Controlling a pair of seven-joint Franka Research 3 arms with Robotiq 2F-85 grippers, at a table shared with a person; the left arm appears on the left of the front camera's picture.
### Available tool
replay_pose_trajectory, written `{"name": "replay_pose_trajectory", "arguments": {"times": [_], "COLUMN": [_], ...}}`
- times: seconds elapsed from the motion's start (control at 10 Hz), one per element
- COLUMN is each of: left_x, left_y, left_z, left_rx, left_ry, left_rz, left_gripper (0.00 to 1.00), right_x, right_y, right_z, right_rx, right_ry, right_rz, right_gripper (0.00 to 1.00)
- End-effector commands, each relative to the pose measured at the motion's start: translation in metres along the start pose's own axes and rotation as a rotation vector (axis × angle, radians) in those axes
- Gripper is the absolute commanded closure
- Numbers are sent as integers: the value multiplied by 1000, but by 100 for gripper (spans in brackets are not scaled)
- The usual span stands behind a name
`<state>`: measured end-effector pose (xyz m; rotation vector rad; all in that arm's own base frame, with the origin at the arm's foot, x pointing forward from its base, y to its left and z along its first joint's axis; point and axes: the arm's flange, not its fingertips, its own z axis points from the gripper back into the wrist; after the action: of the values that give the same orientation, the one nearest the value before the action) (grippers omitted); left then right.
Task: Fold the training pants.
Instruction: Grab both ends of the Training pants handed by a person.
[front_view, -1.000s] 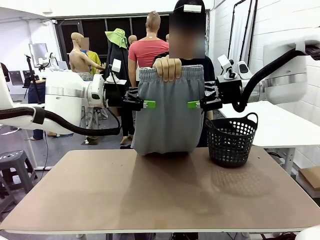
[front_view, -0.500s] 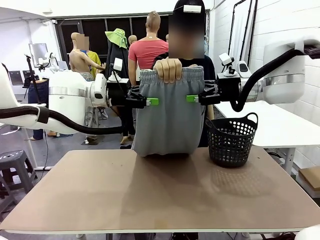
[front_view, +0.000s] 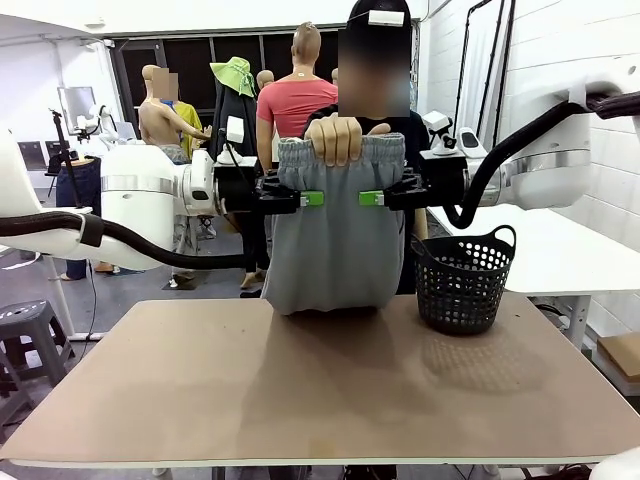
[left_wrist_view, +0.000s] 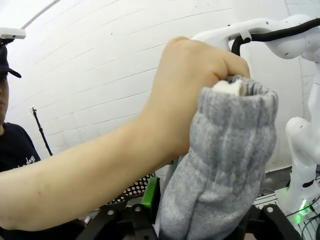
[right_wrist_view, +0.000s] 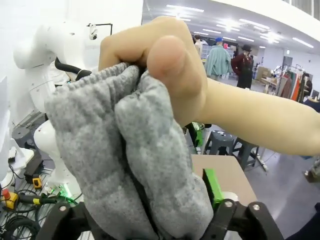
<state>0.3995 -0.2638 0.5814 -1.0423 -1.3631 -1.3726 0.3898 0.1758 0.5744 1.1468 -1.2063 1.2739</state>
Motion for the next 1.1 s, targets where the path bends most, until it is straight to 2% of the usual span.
{"name": "replay_pose_trajectory", "arguments": {"times": [0.0,0.1,0.2,0.3,0.8,0.9,1.0], "left_x": [-3,-4,-4,-4,-5,-13,-8], "left_y": [5,7,7,7,13,24,5], "left_z": [-7,-7,-7,-5,-4,-6,1], "left_rx": [43,35,31,36,35,-128,18], "left_ry": [-5,0,1,5,17,70,15], "left_rz": [-24,-15,-11,-10,-19,90,5], "left_gripper": [88,100,100,100,100,100,100], "right_x": [8,7,8,8,6,3,0], "right_y": [-5,-6,-7,-7,-12,-12,-5], "right_z": [1,1,2,2,-1,-1,4], "right_rx": [17,17,11,9,-12,25,-10], "right_ry": [24,26,26,28,77,83,35], "right_rz": [-23,-28,-36,-44,-59,-32,-35], "right_gripper": [55,74,93,100,100,100,100]}}
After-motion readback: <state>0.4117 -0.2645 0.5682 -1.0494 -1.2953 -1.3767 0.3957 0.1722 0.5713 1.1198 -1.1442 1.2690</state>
